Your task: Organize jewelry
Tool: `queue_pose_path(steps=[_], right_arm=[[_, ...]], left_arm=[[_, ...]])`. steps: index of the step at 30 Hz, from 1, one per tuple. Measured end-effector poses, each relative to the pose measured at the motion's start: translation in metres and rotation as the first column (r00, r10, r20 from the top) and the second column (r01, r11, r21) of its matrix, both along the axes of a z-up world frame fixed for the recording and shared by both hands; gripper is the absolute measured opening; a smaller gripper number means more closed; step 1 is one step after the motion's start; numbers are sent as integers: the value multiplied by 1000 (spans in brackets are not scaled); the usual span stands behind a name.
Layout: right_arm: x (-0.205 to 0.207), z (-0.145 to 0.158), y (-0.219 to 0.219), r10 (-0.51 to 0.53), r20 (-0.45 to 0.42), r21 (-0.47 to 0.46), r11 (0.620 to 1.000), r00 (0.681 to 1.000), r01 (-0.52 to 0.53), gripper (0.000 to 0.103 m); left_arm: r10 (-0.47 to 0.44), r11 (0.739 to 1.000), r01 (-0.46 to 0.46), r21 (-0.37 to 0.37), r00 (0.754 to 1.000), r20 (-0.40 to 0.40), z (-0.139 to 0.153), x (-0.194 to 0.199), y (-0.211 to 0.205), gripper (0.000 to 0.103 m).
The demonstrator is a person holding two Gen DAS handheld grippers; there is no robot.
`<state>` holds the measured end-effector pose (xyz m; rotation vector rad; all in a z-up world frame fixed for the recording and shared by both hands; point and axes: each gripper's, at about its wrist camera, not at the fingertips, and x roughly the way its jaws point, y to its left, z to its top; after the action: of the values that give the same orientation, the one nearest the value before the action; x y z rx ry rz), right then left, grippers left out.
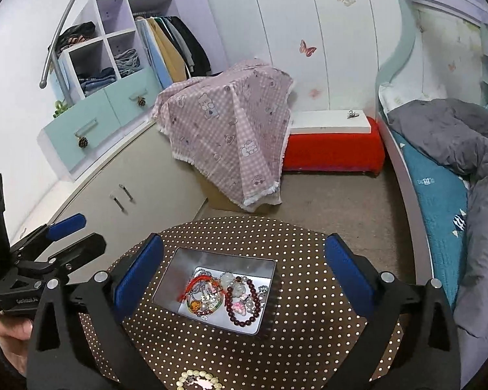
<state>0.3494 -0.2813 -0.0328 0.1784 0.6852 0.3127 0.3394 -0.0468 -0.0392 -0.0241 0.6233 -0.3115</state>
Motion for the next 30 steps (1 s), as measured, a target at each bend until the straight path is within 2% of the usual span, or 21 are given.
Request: queue_pose_path(steps=[9, 16, 24, 30], right_arm=[[-27, 16, 4, 0, 57, -10, 1000, 998, 1, 95], [-62, 18, 6, -3, 97, -19, 1000, 995, 5, 95], [-101, 0, 3, -19, 86, -7, 1000, 996, 19, 95], [-122, -32, -5, -49, 18, 6, 999, 999, 49, 95]], left_arm=[[30, 999, -31, 24, 998, 57, 7, -30, 11, 96], [25, 998, -29, 54, 997, 67, -4, -60, 11, 96], [-12, 998, 11, 56, 1000, 6, -37, -91, 6, 96], [-67, 995, 73, 65, 994, -89, -75, -106, -13, 96]])
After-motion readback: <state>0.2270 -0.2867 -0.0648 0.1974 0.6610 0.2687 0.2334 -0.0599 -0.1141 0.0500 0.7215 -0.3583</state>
